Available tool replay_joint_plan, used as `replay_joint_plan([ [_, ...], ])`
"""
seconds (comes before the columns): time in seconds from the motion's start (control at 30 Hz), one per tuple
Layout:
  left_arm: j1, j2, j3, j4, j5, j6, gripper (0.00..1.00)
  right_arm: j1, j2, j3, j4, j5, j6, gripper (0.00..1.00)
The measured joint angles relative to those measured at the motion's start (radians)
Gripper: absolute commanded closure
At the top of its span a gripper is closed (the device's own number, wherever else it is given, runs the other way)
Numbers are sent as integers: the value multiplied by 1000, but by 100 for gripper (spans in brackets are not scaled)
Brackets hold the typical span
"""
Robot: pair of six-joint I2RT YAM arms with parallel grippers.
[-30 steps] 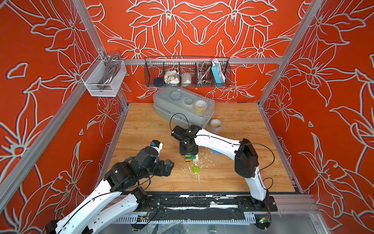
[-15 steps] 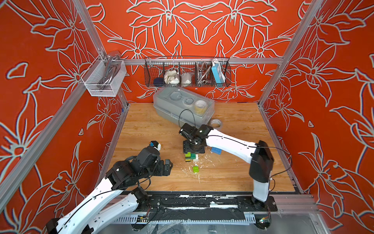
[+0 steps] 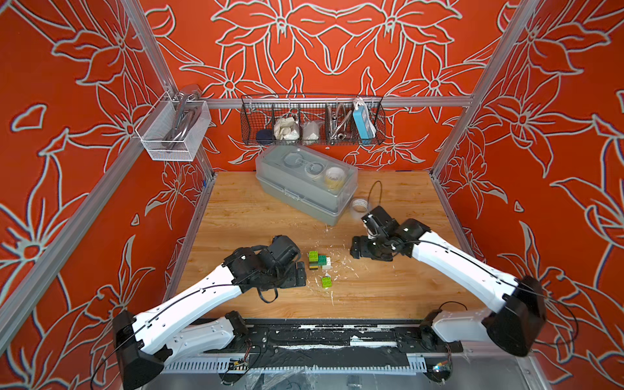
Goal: Assemble a giraffe with lego
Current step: Pick up the lego brick from the center of the board.
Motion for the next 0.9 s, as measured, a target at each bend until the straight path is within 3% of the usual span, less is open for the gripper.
replay_joint_plan([
  [0.1, -77, 58, 50, 7, -39, -70, 3, -91, -40, -57, 17, -33, -36, 12],
  [0.23, -154, 121, 116, 0, -88, -132, 3, -112, 2, -66, 40, -66, -94, 11],
  [0.37, -174, 152, 174, -19, -125, -121, 2, -143, 64, -66, 63, -80, -127, 11],
  [0.47, -173, 196, 256, -47, -139, -65, 2, -214, 71, -83, 78, -109, -128, 10],
  [0.63, -126, 356, 435, -42, -109, 61, 2, -315, -37, -142, 66, -130, -113, 8],
  [0.9, -48, 784, 843, -76, 10, 259, 2, -381, -165, -174, 53, -174, -79, 6],
])
